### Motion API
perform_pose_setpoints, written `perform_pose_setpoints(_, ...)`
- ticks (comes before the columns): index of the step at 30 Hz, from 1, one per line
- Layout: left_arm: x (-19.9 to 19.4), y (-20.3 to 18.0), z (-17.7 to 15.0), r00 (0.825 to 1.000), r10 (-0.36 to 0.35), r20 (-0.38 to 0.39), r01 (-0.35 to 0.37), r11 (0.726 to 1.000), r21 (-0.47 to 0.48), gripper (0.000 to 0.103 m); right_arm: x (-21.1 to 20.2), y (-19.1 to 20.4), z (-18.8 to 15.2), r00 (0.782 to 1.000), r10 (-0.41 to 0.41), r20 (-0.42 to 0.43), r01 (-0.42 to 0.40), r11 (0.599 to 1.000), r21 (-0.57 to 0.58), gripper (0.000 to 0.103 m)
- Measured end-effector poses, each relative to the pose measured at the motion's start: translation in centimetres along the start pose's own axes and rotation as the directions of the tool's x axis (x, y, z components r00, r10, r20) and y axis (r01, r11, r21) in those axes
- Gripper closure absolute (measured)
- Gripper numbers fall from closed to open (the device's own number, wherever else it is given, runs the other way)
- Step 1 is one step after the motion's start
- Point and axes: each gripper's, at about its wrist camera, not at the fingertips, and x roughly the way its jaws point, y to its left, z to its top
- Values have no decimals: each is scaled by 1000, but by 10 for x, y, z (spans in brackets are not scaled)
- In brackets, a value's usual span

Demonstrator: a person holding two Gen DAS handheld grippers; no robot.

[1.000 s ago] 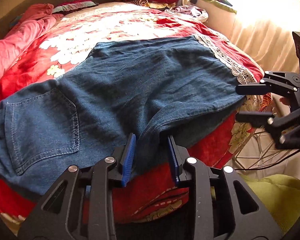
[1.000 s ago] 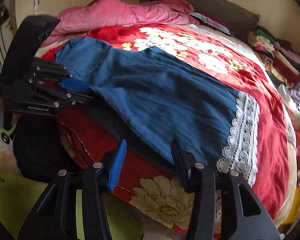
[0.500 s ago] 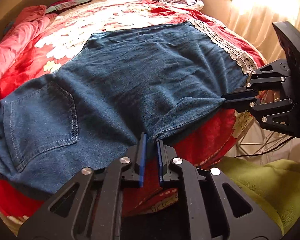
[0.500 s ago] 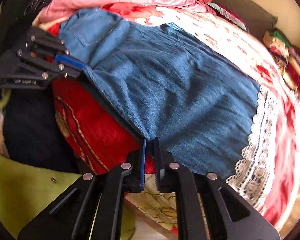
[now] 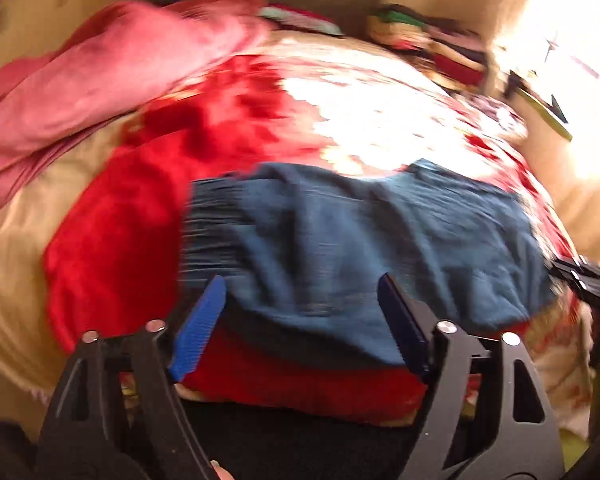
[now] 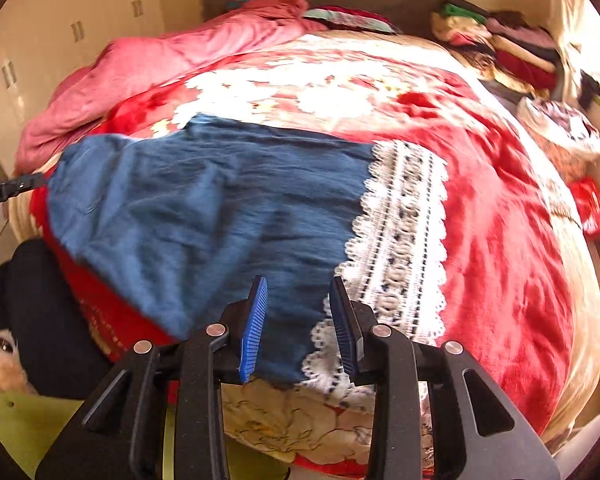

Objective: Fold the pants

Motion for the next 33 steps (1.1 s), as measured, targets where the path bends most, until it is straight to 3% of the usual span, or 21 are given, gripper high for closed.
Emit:
perform_pose_setpoints(2, 7, 23, 3, 999, 43, -11, -44, 996, -80, 22, 5, -7, -1, 1000, -14, -9, 14, 1000, 25, 72)
perform_pose_setpoints(5, 25, 38, 7, 999, 37, -35, -42, 988, -149, 23, 8, -12, -5, 1000, -13, -24, 14, 1000, 27, 66)
perform_pose_setpoints(7, 39, 36, 8, 999, 4, -54, -13, 988, -156, 59, 13, -10, -6, 999, -19, -33, 20, 1000, 12, 63)
perform_pose_setpoints(8, 46, 29, 8, 997, 30, -66, -39, 989, -144, 65, 16, -8, -8, 999, -26, -39, 26, 1000, 10, 63)
perform_pose_setpoints(11, 42, 22, 14, 998, 59, -31, -62, 992, -109, 67, 18, -8, -11, 998, -39, -51, 38, 999, -4, 63)
perform_pose_setpoints(13, 29, 25, 24, 997, 73, 15, -71, 993, -99, 67, 19, -9, -11, 998, -39, -55, 38, 999, -6, 63)
perform_pose_setpoints(15, 21, 32, 28, 990, 133, 44, -129, 989, -73, 67, 20, -10, -12, 998, -37, -58, 37, 999, 1, 63)
perform_pose_setpoints(19, 47, 45, 14, 992, 121, -43, -125, 987, -98, 63, 25, -7, -14, 997, -48, -59, 48, 999, -5, 61)
perform_pose_setpoints(23, 35, 50, 14, 995, 102, -14, -103, 986, -132, 52, 25, -6, -13, 998, -40, -56, 39, 999, -18, 55)
perform_pose_setpoints(26, 11, 40, 14, 990, 134, 39, -130, 987, -97, 52, 13, -6, -10, 999, -35, -10, 34, 999, -20, 56)
perform_pose_setpoints(33, -20, -7, 34, 989, 53, 136, -54, 999, 2, 42, -8, -34, 13, 992, -56, 109, 46, 995, 89, 55)
